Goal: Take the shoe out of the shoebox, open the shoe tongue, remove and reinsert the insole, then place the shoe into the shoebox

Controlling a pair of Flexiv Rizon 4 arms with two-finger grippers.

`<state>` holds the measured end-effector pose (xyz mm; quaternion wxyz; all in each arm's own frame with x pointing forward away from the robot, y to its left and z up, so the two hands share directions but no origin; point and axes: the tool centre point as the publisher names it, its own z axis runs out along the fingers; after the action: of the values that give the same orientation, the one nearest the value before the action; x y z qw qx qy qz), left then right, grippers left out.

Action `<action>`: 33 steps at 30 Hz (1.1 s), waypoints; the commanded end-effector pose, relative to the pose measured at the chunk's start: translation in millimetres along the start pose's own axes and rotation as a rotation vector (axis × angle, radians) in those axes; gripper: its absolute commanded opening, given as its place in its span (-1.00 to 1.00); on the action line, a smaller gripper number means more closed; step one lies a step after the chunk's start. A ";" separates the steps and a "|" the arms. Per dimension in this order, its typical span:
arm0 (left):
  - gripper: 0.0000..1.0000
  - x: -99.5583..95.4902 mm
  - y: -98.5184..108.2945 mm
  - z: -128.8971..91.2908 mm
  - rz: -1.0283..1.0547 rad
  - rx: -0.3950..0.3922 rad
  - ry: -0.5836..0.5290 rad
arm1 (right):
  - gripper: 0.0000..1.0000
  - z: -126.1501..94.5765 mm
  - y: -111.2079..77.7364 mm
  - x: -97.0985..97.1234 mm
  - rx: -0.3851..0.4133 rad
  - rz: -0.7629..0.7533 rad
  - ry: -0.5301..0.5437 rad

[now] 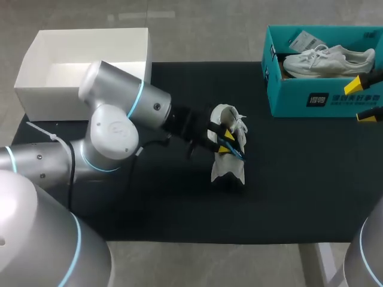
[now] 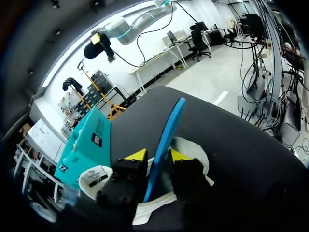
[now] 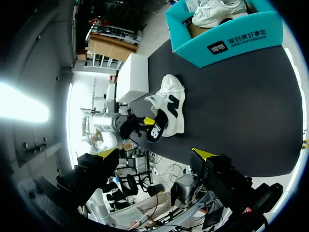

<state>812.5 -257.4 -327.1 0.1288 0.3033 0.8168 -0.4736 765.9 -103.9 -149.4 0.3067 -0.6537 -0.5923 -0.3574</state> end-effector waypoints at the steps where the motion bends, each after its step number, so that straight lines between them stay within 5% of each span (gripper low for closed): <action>1: -1.00 -2.1 -0.2 1.3 -0.010 -0.008 0.027 | 1.00 0.3 0.0 0.1 0.000 0.001 -0.002; 33: -0.91 -15.5 47.0 7.7 -0.064 -0.044 -0.080 | 1.00 0.3 0.0 0.1 0.000 0.001 -0.002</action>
<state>855.0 -251.7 -354.7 0.1512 0.2559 0.8296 -0.4726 765.9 -103.9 -149.4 0.3067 -0.6537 -0.5923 -0.3575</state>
